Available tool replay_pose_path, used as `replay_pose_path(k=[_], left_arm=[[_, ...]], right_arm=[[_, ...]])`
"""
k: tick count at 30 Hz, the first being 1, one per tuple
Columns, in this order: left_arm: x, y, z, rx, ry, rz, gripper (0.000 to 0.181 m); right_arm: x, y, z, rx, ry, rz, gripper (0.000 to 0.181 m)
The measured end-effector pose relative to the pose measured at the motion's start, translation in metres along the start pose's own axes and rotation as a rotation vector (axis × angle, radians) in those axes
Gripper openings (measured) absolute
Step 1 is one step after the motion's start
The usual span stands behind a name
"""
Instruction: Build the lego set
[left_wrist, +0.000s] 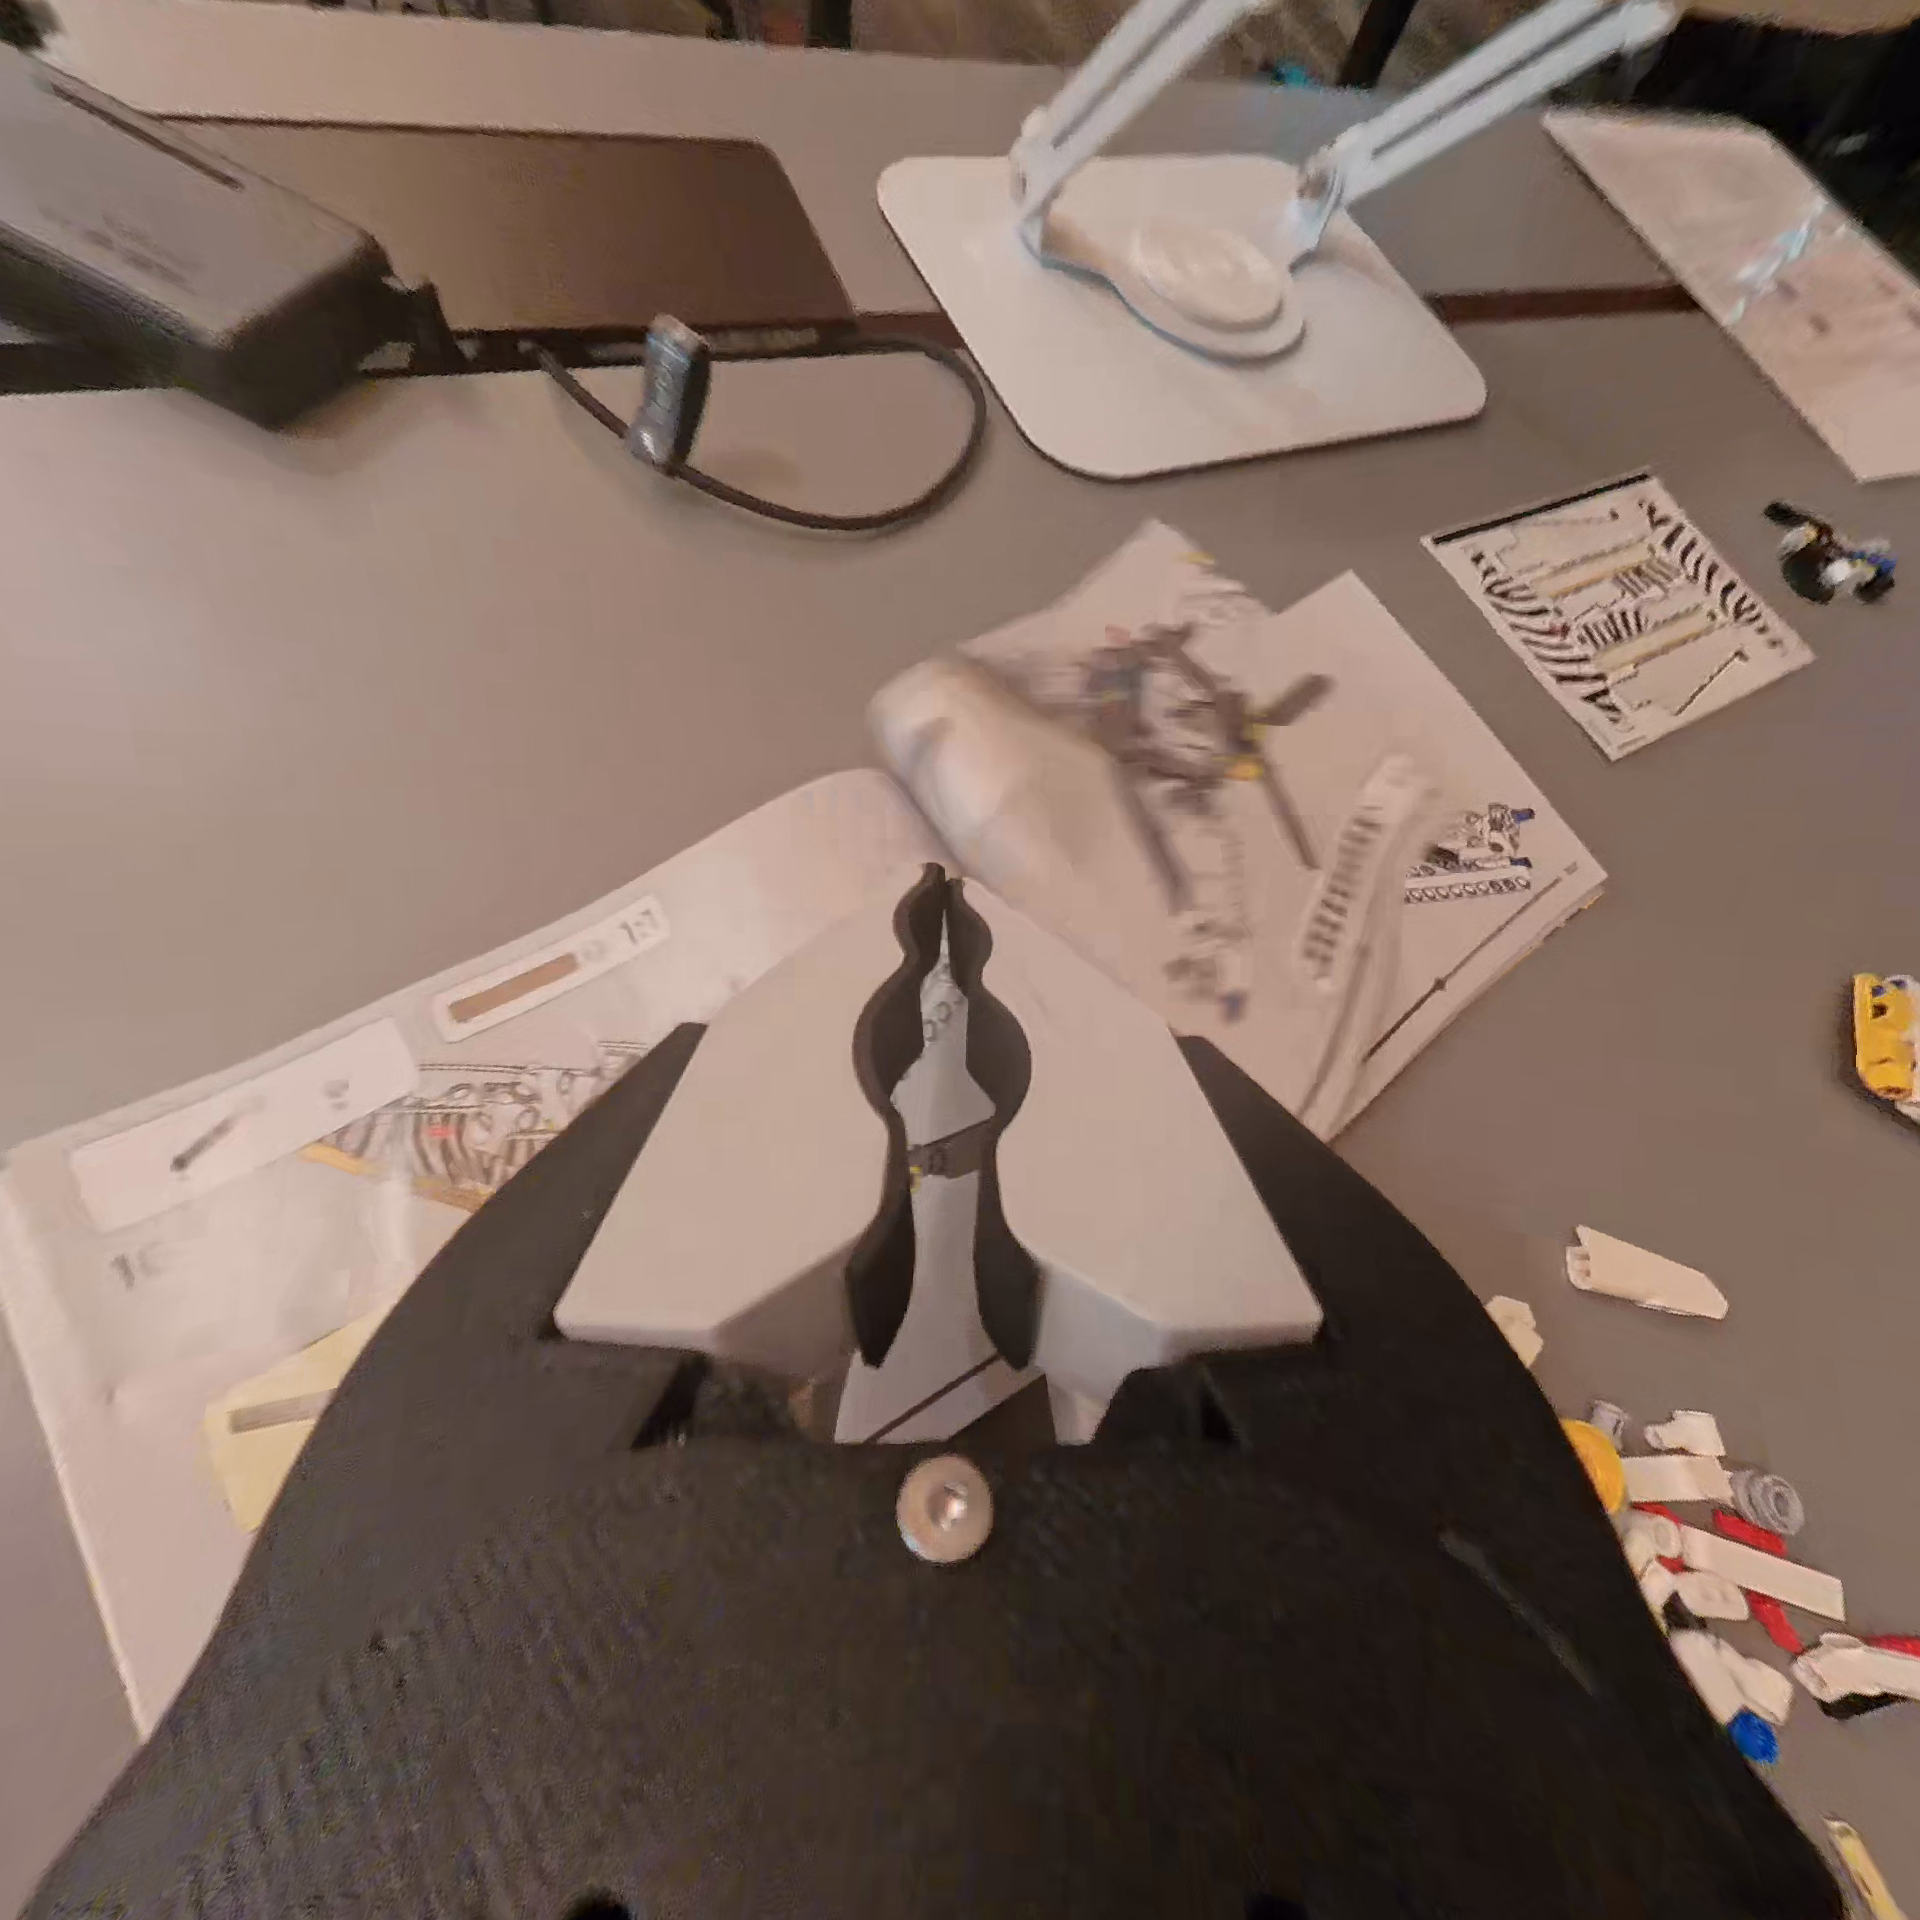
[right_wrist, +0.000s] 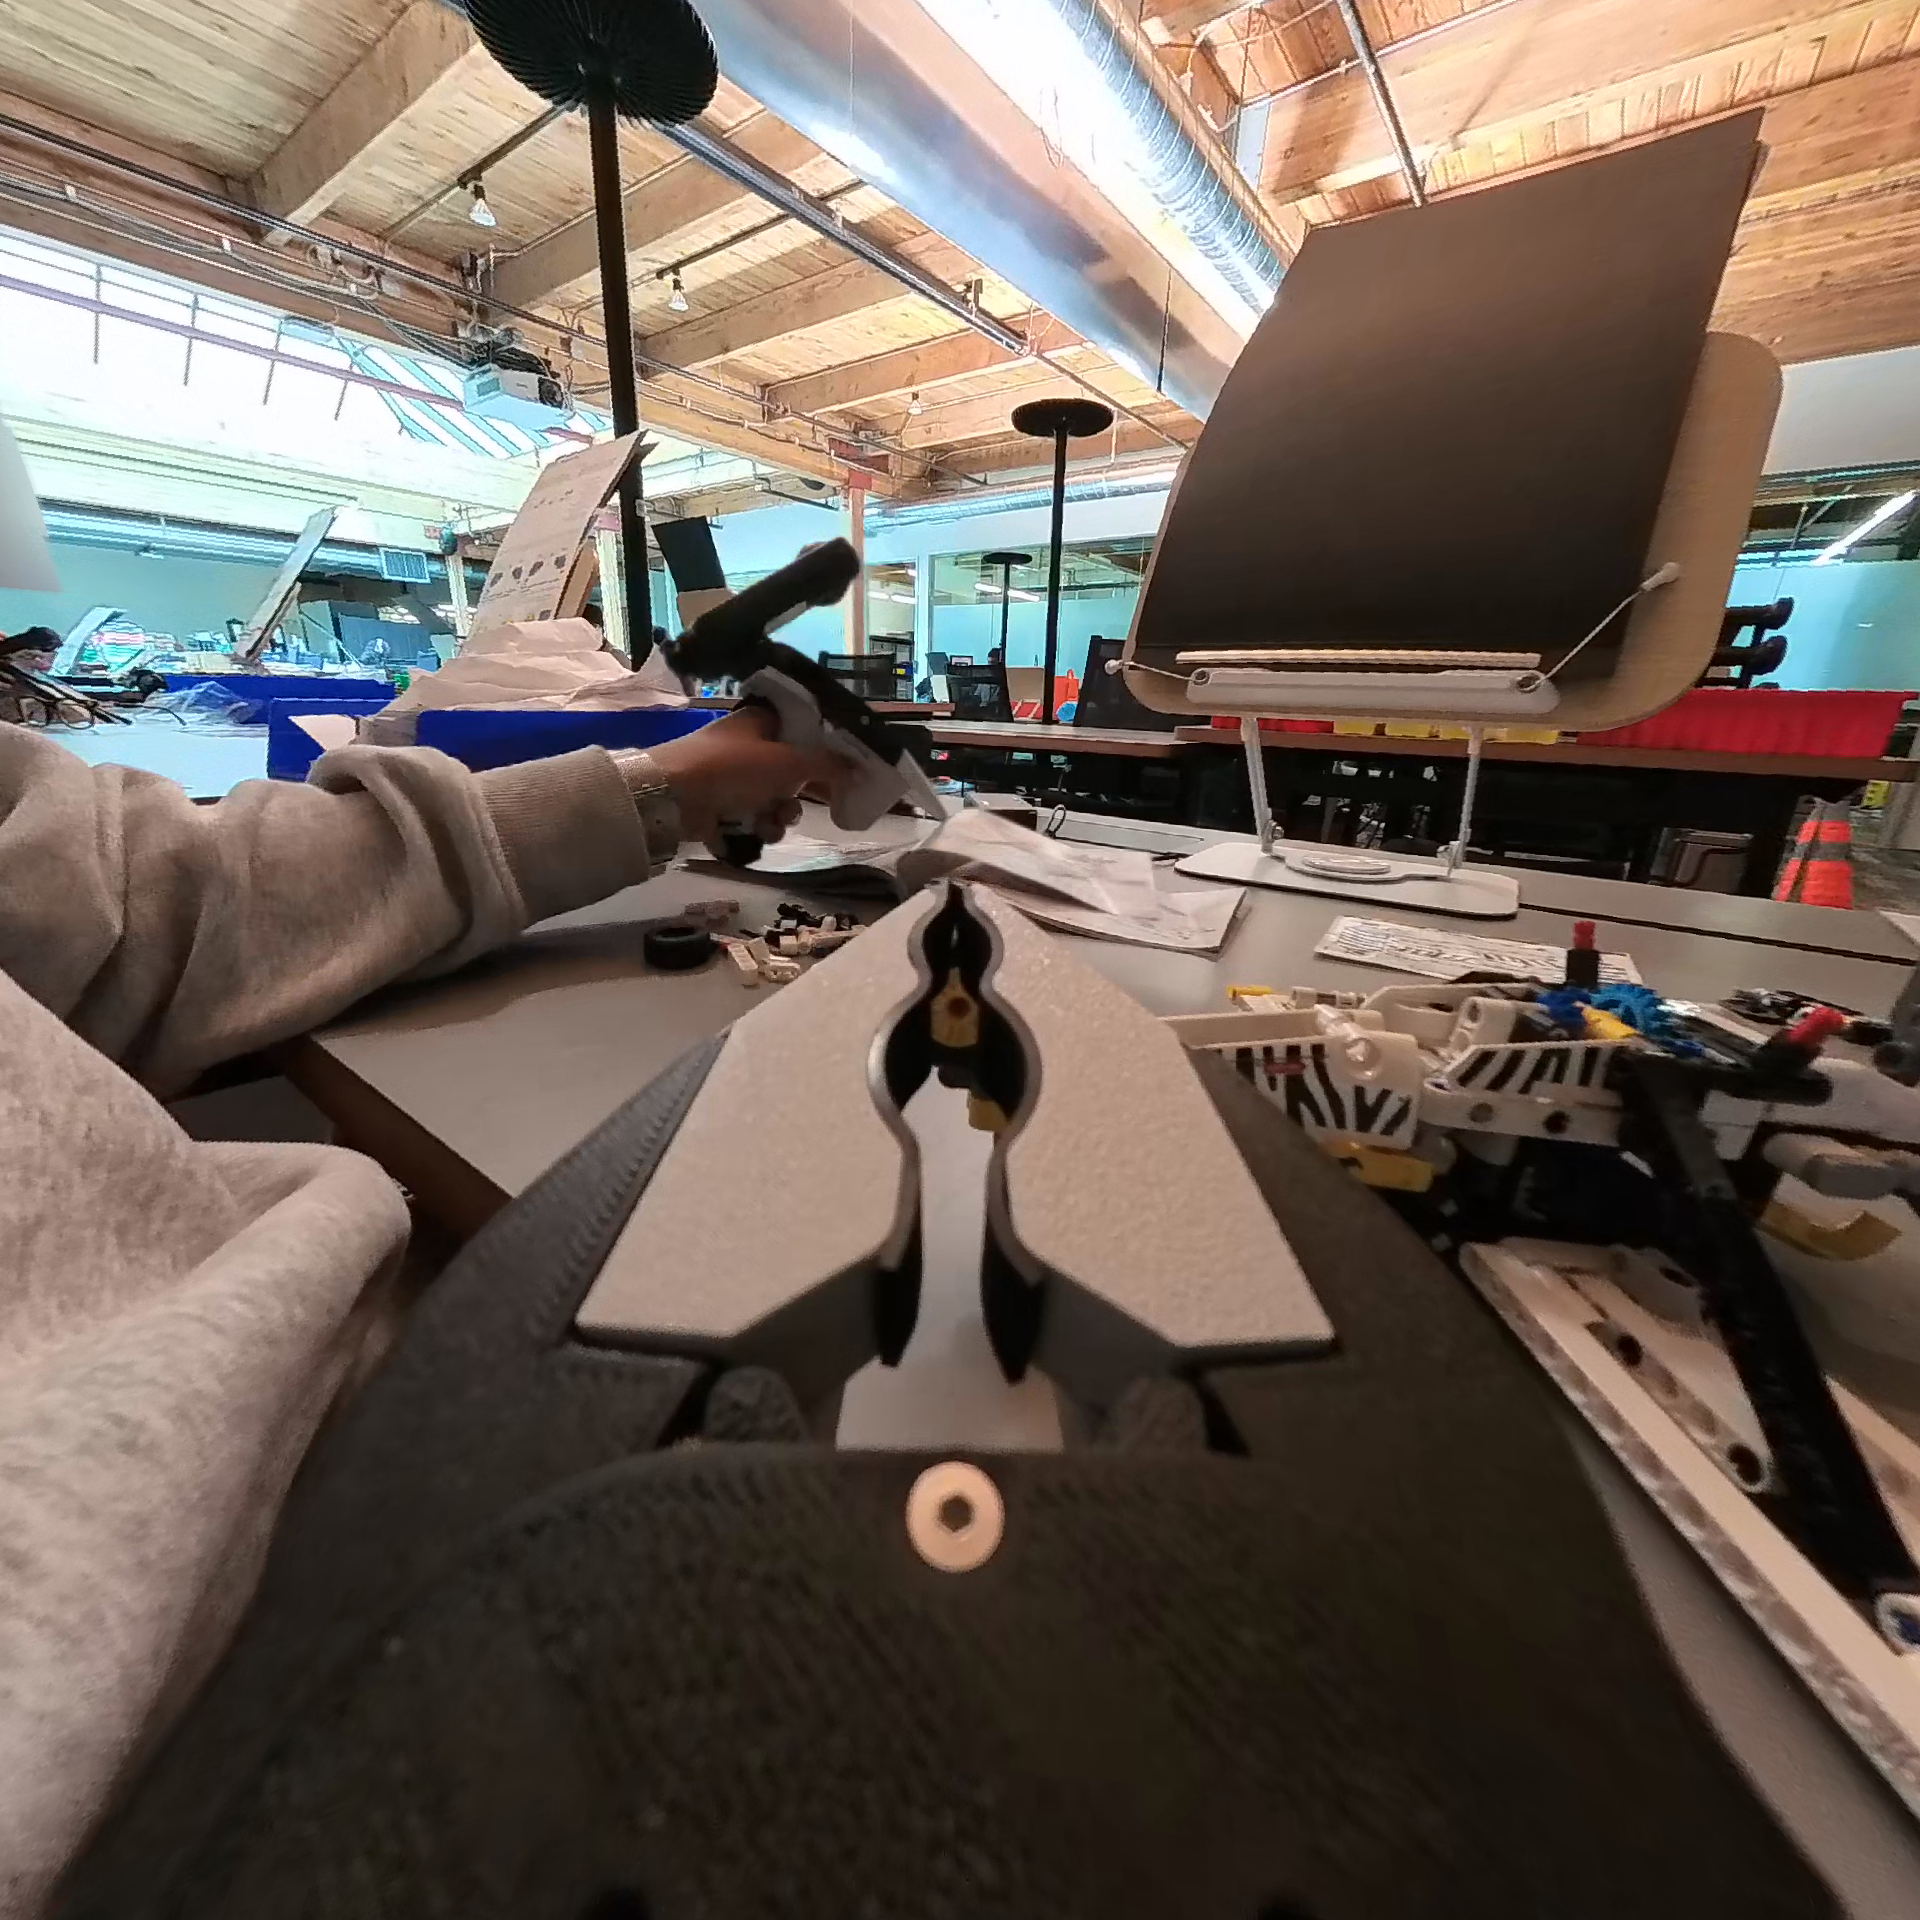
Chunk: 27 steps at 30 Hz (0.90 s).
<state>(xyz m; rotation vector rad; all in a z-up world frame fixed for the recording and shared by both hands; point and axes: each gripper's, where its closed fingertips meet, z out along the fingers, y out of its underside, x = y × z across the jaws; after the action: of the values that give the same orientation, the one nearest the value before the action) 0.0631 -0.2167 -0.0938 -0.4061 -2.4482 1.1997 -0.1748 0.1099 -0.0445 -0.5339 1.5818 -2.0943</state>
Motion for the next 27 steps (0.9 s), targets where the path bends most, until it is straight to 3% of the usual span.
replay_pose_path(k=[1, 5, 6, 9, 11, 17, 22, 27], left_arm=[[-0.005, -0.001, -0.002, 0.005, -0.022, 0.001, 0.0], [-0.012, -0.004, -0.005, 0.006, -0.141, 0.135, 0.011], [0.006, -0.008, -0.003, 0.035, -0.068, 0.176, 0.014], [0.065, -0.002, 0.003, 0.036, 0.18, 0.29, 0.057], [0.074, 0.01, 0.013, -0.023, 0.165, 0.341, 0.075], [0.078, 0.039, 0.039, -0.165, 0.071, 0.393, 0.103], [0.073, 0.045, 0.043, -0.215, -0.001, 0.417, 0.099], [0.056, 0.039, 0.04, -0.201, -0.047, 0.384, 0.04]], right_arm=[[0.0, 0.0, 0.0, 0.0, 0.0, 0.0, 0.0], [0.0, 0.0, 0.0, -0.001, 0.0, -0.002, 0.0], [0.0, 0.0, 0.0, -0.001, 0.0, -0.003, 0.0], [0.001, 0.001, 0.0, -0.002, 0.0, -0.001, 0.0], [0.001, 0.001, 0.0, -0.002, 0.001, -0.002, 0.0], [0.001, 0.001, 0.0, -0.001, 0.002, -0.003, 0.0], [0.002, 0.002, 0.001, -0.003, 0.002, -0.003, 0.0], [0.001, 0.002, 0.0, -0.004, 0.001, -0.01, 0.0]])
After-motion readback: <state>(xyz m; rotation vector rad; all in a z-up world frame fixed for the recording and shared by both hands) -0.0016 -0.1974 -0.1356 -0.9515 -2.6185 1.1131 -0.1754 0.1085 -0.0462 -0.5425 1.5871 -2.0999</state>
